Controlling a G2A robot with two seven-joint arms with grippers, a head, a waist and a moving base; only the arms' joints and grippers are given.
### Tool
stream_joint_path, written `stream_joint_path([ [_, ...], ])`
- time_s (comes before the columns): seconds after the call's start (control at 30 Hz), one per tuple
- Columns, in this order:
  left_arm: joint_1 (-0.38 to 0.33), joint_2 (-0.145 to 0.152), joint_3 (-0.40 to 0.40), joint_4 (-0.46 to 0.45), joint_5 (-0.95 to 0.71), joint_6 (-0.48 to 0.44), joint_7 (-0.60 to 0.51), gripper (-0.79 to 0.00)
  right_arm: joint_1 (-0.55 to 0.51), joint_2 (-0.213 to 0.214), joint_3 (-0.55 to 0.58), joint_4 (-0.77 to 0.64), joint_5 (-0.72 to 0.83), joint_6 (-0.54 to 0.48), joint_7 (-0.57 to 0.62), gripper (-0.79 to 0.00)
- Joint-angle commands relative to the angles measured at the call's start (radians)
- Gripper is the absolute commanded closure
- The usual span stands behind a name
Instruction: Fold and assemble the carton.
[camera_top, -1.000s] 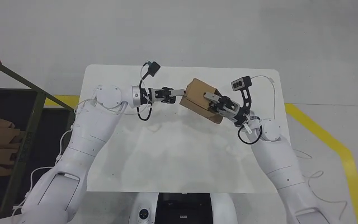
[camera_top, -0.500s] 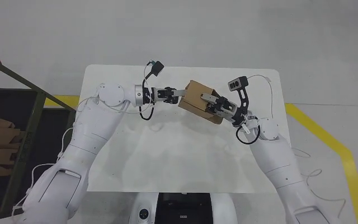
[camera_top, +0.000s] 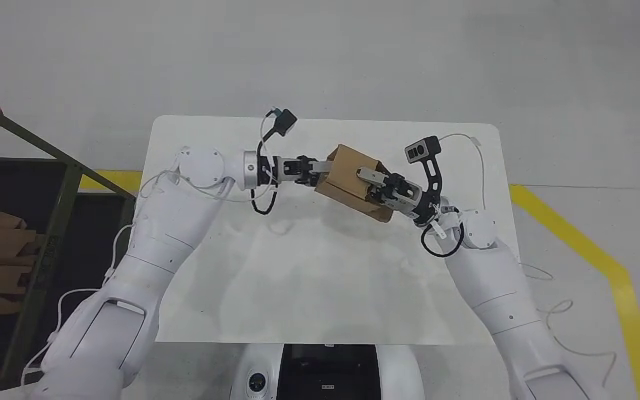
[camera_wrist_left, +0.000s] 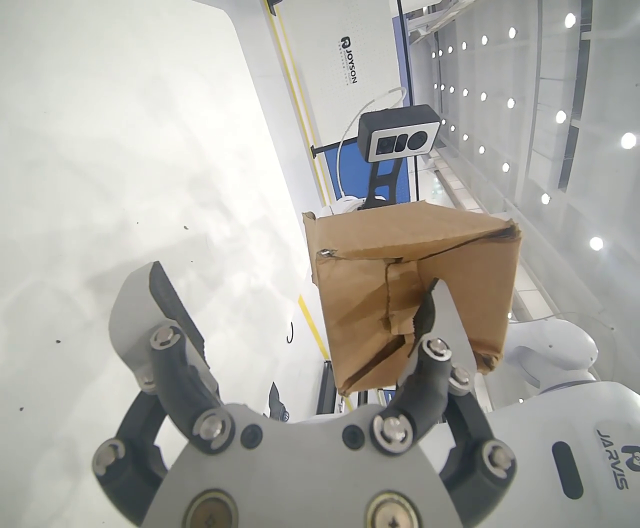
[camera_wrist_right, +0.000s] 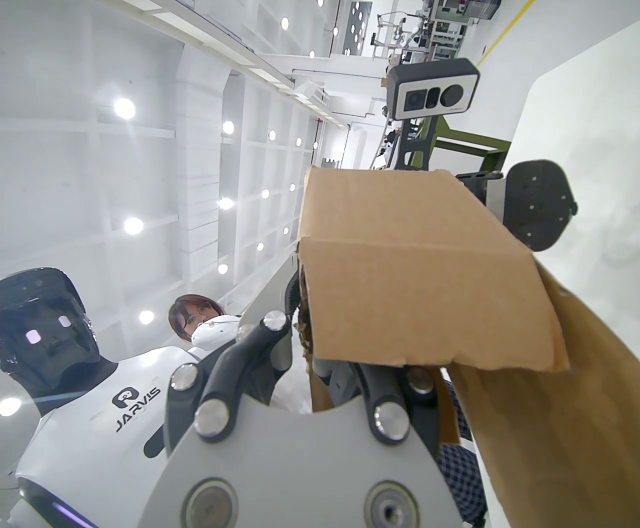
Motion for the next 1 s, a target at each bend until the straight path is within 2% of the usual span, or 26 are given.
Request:
stream_joint_path([
  [0.0, -0.001, -0.002, 0.005, 0.002, -0.005, -0.003, 0.000, -0.785, 0.000, 0.000, 0.000, 0.002, 0.002, -0.001, 0.000, 0.000],
  [0.3, -0.010, -0.006, 0.015, 0.015, -0.021, -0.025, 0.016, -0.785, -0.010, 0.002, 0.016, 0.001, 0.004, -0.004, 0.003, 0.000],
  [0.67, 0.025, 0.016, -0.064, 0.012, 0.005, -0.043, 0.091, -0.785, -0.018, 0.009, 0.043, 0.005, -0.005, 0.013, 0.014, 0.000],
  [0.73, 0.044, 0.021, -0.088, -0.006, -0.004, -0.082, 0.119, -0.785, -0.016, 0.010, 0.043, 0.008, -0.005, 0.028, 0.024, 0.000],
  [0.83, 0.068, 0.028, -0.122, -0.040, 0.004, -0.195, 0.156, -0.785, -0.012, 0.010, 0.040, 0.018, 0.009, 0.059, 0.042, 0.000],
  [0.97, 0.089, 0.038, -0.154, -0.058, 0.022, -0.318, 0.146, -0.785, 0.008, 0.012, 0.041, 0.045, 0.012, 0.102, 0.065, 0.000],
])
